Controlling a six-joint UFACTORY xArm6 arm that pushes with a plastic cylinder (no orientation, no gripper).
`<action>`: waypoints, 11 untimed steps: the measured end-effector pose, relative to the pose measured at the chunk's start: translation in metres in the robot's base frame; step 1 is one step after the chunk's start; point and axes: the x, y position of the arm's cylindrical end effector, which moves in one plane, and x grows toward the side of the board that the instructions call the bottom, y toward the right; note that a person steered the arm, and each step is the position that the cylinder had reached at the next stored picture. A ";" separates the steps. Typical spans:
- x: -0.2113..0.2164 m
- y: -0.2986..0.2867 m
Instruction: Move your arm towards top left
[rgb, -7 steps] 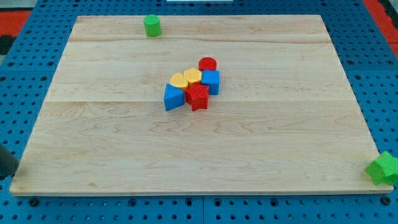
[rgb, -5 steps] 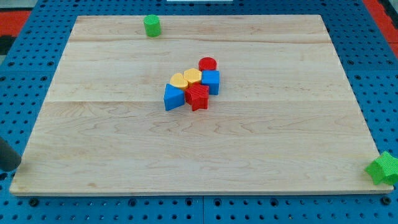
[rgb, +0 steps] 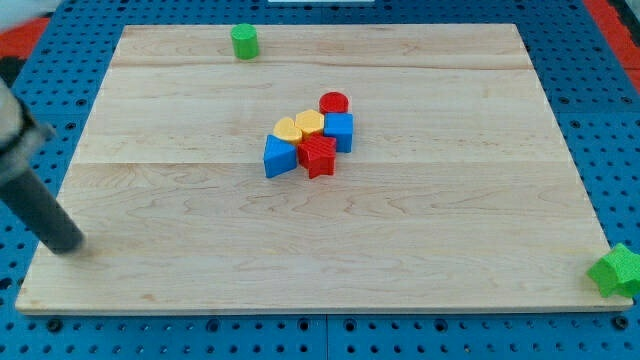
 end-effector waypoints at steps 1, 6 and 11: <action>-0.004 -0.006; -0.147 -0.011; -0.288 -0.011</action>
